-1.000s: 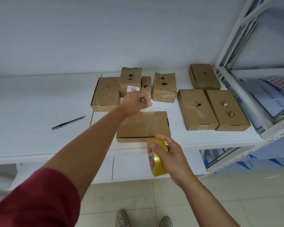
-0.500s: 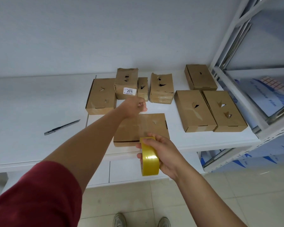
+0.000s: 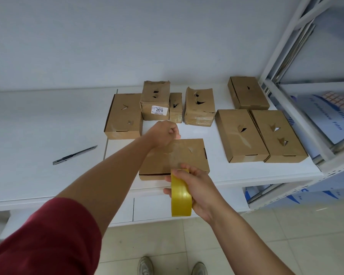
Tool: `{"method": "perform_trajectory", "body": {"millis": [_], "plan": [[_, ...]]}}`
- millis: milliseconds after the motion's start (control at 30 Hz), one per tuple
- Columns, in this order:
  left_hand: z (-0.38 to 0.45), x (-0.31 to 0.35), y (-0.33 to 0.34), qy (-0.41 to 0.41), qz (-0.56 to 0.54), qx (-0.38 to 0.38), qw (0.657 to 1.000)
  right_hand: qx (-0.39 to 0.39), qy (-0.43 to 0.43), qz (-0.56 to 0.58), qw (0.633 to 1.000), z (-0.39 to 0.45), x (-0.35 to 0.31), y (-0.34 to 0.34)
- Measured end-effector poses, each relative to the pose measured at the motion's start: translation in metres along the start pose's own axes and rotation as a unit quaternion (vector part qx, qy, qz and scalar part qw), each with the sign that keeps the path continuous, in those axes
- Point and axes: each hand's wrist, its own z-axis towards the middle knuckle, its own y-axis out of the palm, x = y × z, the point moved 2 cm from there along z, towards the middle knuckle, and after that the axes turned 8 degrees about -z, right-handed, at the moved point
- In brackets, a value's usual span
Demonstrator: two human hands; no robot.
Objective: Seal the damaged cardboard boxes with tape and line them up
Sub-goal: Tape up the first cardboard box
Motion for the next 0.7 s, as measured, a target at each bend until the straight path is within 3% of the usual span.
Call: {"method": "perform_trajectory", "body": {"millis": [333,600,700], "plan": [[-0.001,0.001,0.004,-0.038,0.008,0.013,0.999,-0.006,0.008,0.0,1.0,0.005,-0.002,-0.001],[-0.005,-0.001,0.008,-0.082,-0.049,0.025,0.995,-0.007,0.012,0.008,1.0,0.006,0.001,-0.003],[-0.01,0.004,0.01,-0.048,-0.043,0.051,0.997,-0.004,0.014,0.011,1.0,0.008,0.002,-0.002]]}}
